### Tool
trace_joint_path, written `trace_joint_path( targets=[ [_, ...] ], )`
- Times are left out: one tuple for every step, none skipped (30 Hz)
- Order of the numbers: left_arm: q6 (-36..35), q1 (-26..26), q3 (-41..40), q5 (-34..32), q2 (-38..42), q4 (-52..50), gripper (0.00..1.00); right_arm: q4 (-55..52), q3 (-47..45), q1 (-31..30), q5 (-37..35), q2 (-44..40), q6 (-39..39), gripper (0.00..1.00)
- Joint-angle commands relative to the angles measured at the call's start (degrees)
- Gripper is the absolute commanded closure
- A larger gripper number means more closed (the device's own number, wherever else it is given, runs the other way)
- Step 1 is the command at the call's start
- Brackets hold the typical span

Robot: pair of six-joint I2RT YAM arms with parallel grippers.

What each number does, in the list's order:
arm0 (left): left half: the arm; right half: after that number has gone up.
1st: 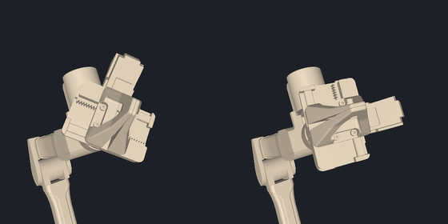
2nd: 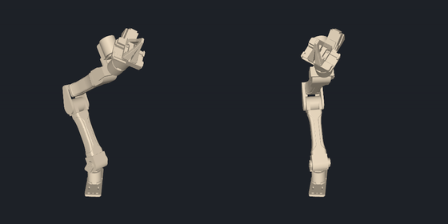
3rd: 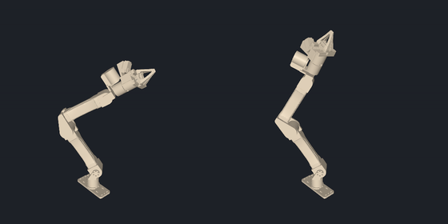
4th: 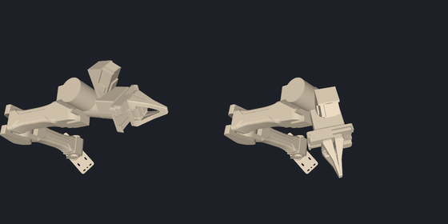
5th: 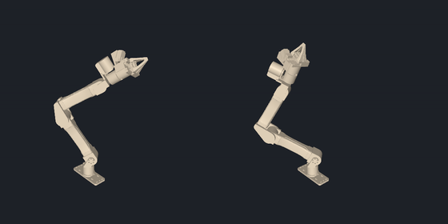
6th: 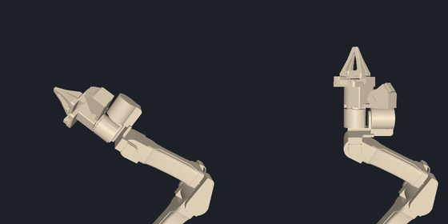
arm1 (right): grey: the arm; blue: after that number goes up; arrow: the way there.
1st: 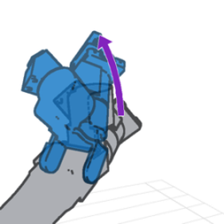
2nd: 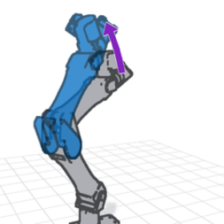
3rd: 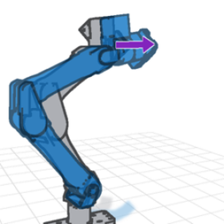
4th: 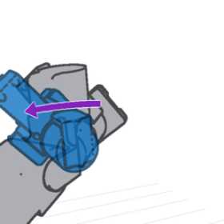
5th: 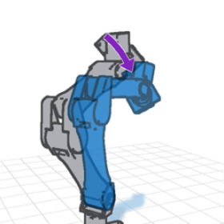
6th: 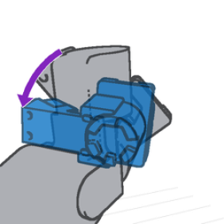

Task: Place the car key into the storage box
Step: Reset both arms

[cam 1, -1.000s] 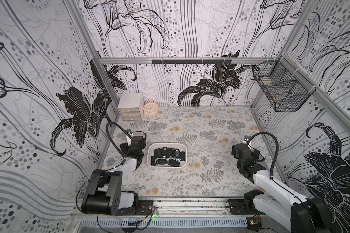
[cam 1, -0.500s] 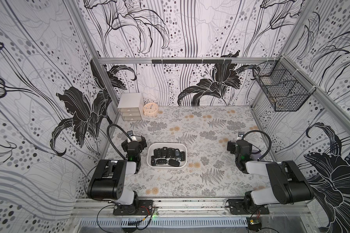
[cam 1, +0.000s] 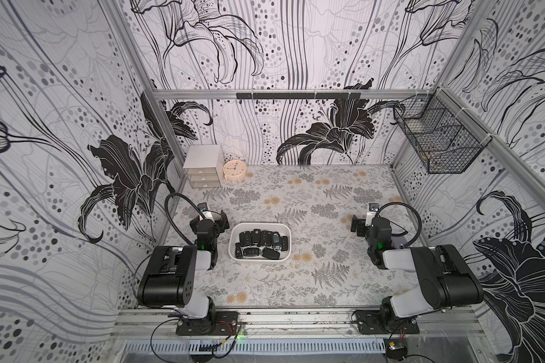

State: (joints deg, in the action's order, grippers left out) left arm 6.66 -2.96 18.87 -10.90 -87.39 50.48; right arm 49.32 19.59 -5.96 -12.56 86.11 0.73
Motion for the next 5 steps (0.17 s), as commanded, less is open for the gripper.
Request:
trace_joint_path(
  targets=[
    [-0.5, -0.2, 1.0, 0.9, -0.3, 2.9, 0.0, 1.7, 0.1, 0.2, 0.9, 0.1, 0.7, 0.0],
    [-0.4, -0.3, 1.1, 1.0, -0.2, 2.5, 0.0, 1.8, 0.0, 0.2, 0.9, 0.1, 0.7, 0.0],
    [-0.4, -0.3, 1.1, 1.0, -0.2, 2.4, 0.01, 1.6, 0.1, 0.3, 0.9, 0.1, 0.7, 0.0],
    [-0.5, -0.2, 1.0, 1.0, -0.2, 2.7, 0.0, 1.9, 0.0, 0.3, 0.9, 0.1, 0.8, 0.0],
    [-0.6, -0.3, 0.8, 0.7, -0.1, 3.2, 0.01, 1.6, 0.1, 0.3, 0.9, 0.0, 0.8, 0.0]
  ],
)
